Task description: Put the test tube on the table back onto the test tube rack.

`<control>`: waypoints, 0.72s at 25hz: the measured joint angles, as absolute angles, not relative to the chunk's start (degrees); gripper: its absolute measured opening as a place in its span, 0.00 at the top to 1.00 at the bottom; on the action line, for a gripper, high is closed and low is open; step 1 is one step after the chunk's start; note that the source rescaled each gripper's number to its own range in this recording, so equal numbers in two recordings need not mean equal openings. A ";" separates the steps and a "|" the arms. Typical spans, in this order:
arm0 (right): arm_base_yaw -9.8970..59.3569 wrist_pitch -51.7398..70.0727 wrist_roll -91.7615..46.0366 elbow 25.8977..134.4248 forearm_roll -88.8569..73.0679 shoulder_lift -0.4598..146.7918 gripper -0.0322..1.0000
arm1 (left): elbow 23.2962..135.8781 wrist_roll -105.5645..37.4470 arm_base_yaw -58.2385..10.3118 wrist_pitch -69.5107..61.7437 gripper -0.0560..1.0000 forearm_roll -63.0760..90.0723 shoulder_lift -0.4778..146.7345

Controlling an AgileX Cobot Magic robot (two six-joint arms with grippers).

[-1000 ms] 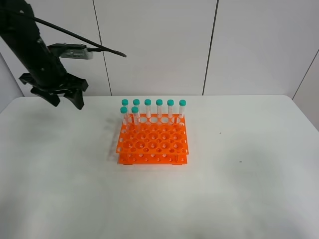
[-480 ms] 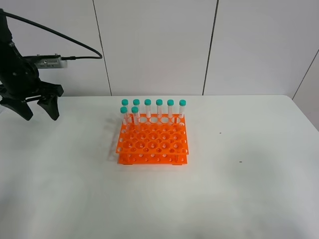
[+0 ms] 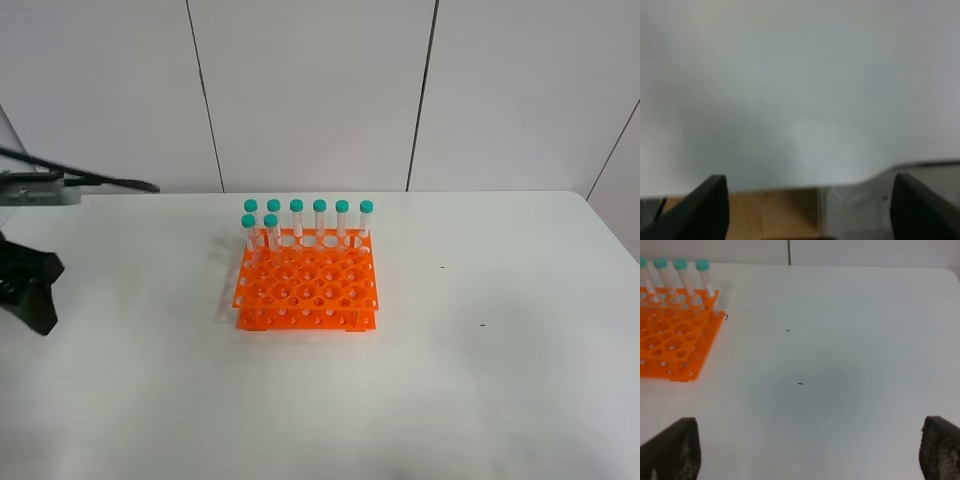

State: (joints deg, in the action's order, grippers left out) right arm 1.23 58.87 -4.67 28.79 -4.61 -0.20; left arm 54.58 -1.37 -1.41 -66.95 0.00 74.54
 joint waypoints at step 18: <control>1.23 58.87 -4.67 28.79 -4.61 -0.20 0.06 | 28.40 2.52 -1.41 -60.18 0.10 0.00 27.32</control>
State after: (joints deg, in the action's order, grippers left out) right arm 1.23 58.87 -4.67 28.79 -4.61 -0.20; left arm 28.40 2.52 -1.41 -60.18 0.00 27.32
